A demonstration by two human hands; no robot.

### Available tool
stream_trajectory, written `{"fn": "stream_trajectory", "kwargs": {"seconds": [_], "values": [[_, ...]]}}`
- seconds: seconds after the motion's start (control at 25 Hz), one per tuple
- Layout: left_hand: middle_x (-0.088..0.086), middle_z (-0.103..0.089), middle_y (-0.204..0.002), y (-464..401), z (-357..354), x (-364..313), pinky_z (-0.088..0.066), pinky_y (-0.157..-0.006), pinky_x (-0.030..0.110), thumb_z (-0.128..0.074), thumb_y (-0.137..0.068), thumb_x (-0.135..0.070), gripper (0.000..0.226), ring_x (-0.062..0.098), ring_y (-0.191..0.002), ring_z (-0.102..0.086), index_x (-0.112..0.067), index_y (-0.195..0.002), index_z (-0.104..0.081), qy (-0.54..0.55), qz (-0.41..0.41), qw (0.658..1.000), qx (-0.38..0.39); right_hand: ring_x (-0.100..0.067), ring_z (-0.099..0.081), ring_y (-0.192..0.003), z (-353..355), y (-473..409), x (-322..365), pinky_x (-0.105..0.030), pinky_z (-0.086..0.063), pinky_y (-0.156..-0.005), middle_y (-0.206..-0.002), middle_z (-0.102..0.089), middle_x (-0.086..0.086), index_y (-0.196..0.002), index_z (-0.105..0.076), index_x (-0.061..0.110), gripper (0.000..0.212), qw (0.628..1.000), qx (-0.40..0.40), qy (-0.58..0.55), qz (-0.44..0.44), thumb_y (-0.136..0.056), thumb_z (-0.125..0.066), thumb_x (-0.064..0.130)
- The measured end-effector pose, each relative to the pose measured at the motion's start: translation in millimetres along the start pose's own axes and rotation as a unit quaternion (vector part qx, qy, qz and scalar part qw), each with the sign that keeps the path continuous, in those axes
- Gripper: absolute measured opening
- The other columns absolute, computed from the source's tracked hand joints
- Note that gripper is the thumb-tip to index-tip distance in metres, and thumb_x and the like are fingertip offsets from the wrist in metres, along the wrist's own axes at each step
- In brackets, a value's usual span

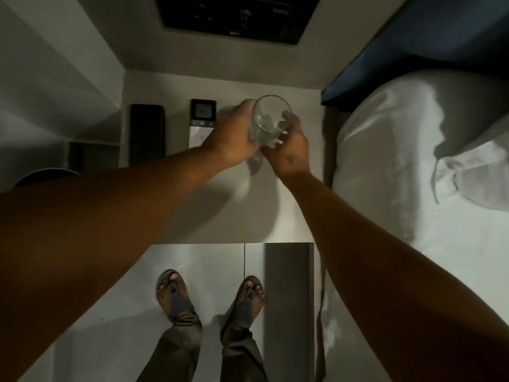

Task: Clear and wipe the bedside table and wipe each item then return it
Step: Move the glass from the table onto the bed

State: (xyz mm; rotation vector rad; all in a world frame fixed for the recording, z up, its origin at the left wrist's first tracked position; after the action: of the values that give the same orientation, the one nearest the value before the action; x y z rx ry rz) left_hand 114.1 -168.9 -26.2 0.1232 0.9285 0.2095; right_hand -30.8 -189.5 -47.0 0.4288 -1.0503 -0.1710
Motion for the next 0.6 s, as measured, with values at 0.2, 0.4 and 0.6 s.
{"fn": "stream_trajectory", "kwargs": {"seconds": [0.2,0.4,0.6], "values": [[0.007,-0.070,-0.119,12,-3,-19,-0.059,-0.092,0.049,-0.088,-0.059,-0.023,0.066,0.022,-0.109,-0.069,-0.018,-0.119,-0.061,0.107,0.018,0.994,0.029,-0.010,-0.061,-0.101,26,26,6,-0.017,-0.057,-0.085,-0.103,-0.054,0.020,-0.141,-0.048,0.015,0.063,0.998,-0.008,-0.024,0.052,-0.085,-0.076,0.007],[-0.020,-0.072,-0.113,46,-14,-137,-0.056,-0.099,0.027,-0.086,-0.059,-0.038,0.067,0.000,-0.111,-0.067,-0.038,-0.122,-0.065,0.111,-0.076,0.989,0.068,-0.004,-0.067,-0.088,134,106,4,-0.020,-0.059,-0.080,-0.110,-0.066,0.011,-0.140,-0.052,0.015,0.072,0.977,-0.123,-0.167,0.049,-0.077,-0.085,0.014],[-0.011,-0.076,-0.109,75,-110,-290,-0.058,-0.091,0.021,-0.085,-0.066,-0.048,0.061,0.001,-0.104,-0.070,-0.025,-0.121,-0.071,0.074,-0.170,0.957,0.223,-0.024,-0.077,-0.097,260,195,-59,-0.036,-0.063,-0.086,-0.098,-0.079,-0.006,-0.129,-0.058,0.009,0.057,0.879,-0.259,-0.399,-0.033,-0.078,-0.083,0.010]]}}
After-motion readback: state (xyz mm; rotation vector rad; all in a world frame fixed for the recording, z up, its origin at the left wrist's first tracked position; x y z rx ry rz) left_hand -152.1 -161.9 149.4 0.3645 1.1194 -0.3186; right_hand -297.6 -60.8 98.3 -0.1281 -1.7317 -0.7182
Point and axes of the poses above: each hand's wrist, its own y-axis away from the middle knuckle, its own z-axis out of the back of the hand, x = y × z, the point moved 8 cm from there along -y, towards the middle knuckle
